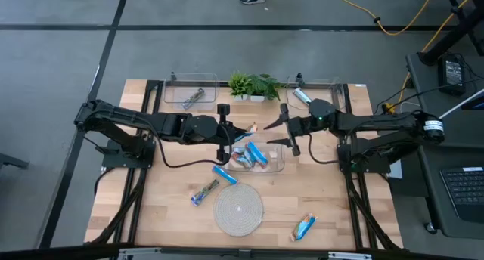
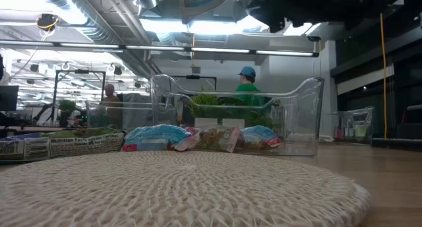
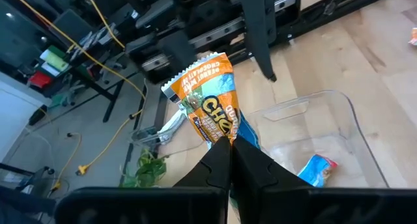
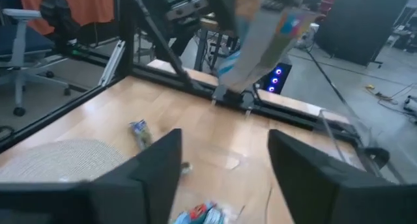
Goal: Pick and place Granola Bars by type
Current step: Put the left orange granola bar into the right transparent bin
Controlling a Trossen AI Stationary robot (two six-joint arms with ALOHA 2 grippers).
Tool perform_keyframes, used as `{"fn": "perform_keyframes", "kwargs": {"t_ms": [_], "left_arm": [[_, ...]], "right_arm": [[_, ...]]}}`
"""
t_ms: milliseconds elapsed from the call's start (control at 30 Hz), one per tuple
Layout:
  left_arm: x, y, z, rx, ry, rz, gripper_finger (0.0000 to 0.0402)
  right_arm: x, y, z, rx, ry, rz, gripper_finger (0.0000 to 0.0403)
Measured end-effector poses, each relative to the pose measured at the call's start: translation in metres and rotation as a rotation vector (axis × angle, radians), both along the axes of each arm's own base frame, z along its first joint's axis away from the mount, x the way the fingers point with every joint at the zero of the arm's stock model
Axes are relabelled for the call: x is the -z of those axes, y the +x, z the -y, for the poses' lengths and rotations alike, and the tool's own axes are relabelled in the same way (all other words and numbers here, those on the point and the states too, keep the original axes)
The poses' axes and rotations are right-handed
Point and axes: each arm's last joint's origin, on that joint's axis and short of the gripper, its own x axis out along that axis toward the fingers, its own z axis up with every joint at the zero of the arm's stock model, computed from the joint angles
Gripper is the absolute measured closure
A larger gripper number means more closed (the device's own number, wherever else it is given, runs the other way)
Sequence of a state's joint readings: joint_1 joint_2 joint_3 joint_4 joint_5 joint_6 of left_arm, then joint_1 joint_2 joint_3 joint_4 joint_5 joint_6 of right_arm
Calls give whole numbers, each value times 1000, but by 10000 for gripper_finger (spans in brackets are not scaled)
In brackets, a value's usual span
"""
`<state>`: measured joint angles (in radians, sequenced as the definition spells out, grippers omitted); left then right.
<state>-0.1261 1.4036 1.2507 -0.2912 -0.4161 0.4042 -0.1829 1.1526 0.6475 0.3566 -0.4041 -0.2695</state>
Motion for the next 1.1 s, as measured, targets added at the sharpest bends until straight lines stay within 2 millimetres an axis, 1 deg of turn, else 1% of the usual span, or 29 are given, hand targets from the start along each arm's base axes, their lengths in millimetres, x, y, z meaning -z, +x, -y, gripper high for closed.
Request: {"fn": "perform_keyframes", "kwargs": {"t_ms": [133,267,400,700,800,867,967,1100], "left_arm": [[0,0,0,12,-5,-1,399],[0,0,1,21,-10,2,400],[0,0,1,26,-11,2,399],[-1,2,2,64,-32,16,399],[-1,3,1,70,-36,19,401],[-1,3,1,71,-37,19,399],[-1,3,1,69,-37,18,399],[0,2,0,57,-47,8,401]], "right_arm": [[-10,12,2,3,-6,32,127],[-15,20,4,2,-12,64,99],[-21,28,5,3,-18,112,95],[-19,47,9,-3,-18,118,95],[-20,54,9,-17,-17,117,105],[-20,57,10,-32,-14,115,120],[-18,60,10,-42,-12,107,153],[-18,61,10,-44,-11,103,208]]}}
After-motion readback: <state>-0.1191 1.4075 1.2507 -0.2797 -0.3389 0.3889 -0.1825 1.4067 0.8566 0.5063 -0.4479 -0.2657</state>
